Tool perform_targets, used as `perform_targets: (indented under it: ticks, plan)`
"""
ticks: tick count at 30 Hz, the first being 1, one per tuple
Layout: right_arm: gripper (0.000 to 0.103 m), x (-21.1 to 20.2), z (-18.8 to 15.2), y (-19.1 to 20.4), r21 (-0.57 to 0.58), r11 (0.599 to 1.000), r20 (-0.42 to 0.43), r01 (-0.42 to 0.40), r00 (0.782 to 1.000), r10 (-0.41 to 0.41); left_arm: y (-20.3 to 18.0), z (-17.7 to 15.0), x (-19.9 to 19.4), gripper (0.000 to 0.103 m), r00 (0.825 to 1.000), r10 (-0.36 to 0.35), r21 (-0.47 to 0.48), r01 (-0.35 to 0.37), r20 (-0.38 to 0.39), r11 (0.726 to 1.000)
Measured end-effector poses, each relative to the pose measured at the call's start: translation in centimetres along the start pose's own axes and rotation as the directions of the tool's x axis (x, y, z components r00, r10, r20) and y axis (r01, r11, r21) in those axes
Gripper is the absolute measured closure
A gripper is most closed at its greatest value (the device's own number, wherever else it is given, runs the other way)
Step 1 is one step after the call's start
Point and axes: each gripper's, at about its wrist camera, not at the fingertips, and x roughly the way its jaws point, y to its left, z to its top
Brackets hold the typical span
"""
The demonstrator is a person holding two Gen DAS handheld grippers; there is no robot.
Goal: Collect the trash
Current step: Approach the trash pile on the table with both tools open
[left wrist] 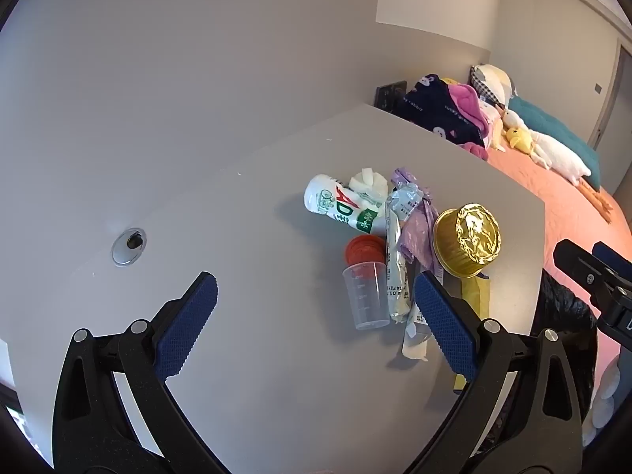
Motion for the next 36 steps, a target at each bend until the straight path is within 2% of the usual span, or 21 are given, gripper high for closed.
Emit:
perform_targets:
  ticks: [8,36]
  plan:
    - [0.003,-0.05,0.0,-0.03,-0.001,1.0,-0.003,0.003,1.0,-0.003,-0.34,0.69,0.23,0.007,1.0,-0.003,0.004,0.003,-0.01,1.0]
    - [0.003,0.29,-0.07,-0.55,0.0,1.0,-0.015,0.004,1.0,-0.004,-0.06,-0.13,0.47,0.007,1.0,-0.023,-0.018,0.023,-0.012,1.0]
